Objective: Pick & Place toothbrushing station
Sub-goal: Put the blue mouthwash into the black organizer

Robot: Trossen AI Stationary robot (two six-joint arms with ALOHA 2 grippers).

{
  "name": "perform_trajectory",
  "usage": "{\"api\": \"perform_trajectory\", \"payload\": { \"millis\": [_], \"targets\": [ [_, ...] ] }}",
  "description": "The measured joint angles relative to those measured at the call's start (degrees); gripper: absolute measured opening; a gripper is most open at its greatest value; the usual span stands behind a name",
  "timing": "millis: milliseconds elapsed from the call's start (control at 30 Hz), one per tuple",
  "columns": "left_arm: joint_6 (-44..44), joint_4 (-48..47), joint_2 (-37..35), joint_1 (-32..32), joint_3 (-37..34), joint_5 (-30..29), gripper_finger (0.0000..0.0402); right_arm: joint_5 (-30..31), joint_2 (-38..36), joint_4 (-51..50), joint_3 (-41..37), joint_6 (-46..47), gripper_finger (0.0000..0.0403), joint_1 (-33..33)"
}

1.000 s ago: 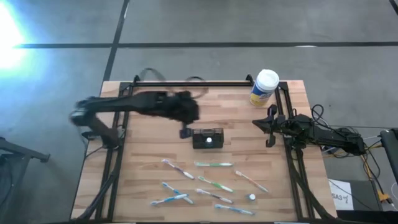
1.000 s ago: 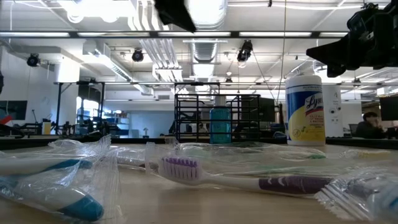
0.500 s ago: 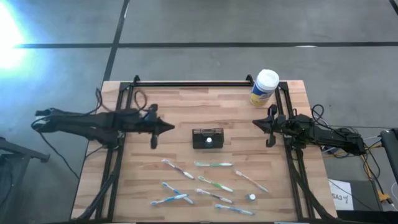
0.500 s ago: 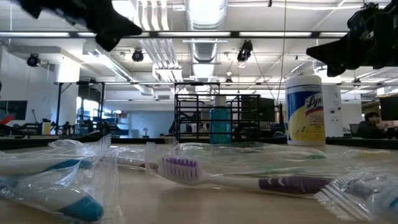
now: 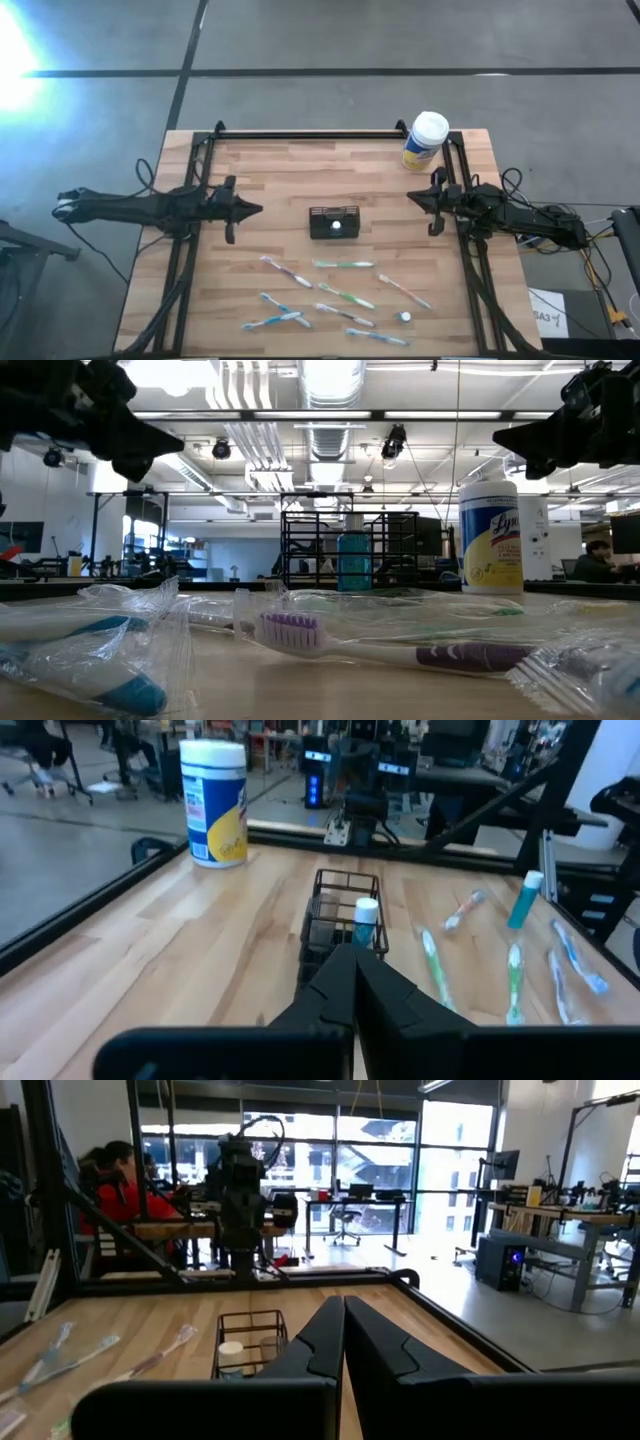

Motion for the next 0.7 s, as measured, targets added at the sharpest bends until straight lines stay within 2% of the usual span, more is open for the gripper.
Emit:
{"api": "perform_trajectory", "payload": {
  "millis": [167,267,333,467,633,700],
  "targets": [
    [1.0,-4.0,-7.4,0.8,-2.2,-1.3,0.0002,0.0,0.0,0.3,0.0,0.8,0.0008,0.0],
    [0.8,-7.2,-10.6,0.9,-2.4,-6.1,0.0002,0.0,0.0,0.8,0.0,3.1,0.0008,0.0],
    [1.0,-10.1,-12.0,0.9,-2.3,-8.7,0.0002,0.0,0.0,0.8,0.0,5.3,0.0008,0.0],
    [2.5,-14.0,-14.0,0.9,-2.6,-9.5,0.0002,0.0,0.1,1.8,0.1,10.6,0.0008,0.1],
    [1.9,-14.8,-14.2,0.9,-3.2,-9.5,0.0002,0.5,3.2,-5.9,6.7,12.9,0.0008,2.4],
    [1.5,-14.8,-14.2,0.9,-3.1,-9.5,0.0003,3.4,6.0,-10.9,11.3,13.6,0.0008,4.0]
  ]
}}
